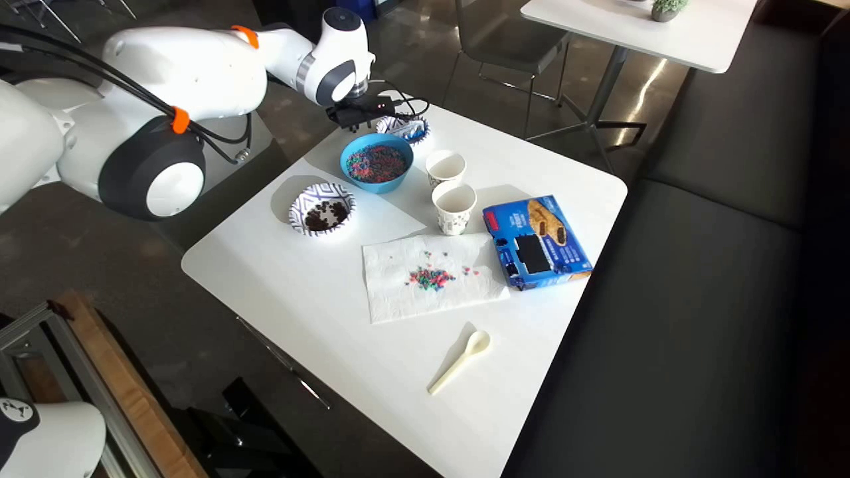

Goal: Put the brown object in the bowl closest to you

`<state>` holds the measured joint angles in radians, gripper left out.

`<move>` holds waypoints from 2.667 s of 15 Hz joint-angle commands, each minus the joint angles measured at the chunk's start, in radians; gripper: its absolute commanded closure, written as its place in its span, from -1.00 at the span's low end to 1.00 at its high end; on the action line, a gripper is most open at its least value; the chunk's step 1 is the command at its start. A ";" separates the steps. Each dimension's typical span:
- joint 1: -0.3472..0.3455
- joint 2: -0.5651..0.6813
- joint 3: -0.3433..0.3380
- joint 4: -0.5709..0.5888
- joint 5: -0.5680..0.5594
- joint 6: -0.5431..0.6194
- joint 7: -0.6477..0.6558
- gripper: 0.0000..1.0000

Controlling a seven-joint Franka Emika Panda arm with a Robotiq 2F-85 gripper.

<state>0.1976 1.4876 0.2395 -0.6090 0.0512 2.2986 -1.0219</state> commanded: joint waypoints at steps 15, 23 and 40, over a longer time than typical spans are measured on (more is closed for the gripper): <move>0.003 0.000 -0.015 -0.019 0.008 -0.005 0.007 0.68; 0.007 0.000 -0.023 -0.017 0.003 -0.014 0.017 0.65; 0.026 0.001 -0.056 -0.009 -0.016 -0.029 0.068 0.62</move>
<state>0.2146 1.4833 0.2066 -0.6161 0.0494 2.2963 -0.9835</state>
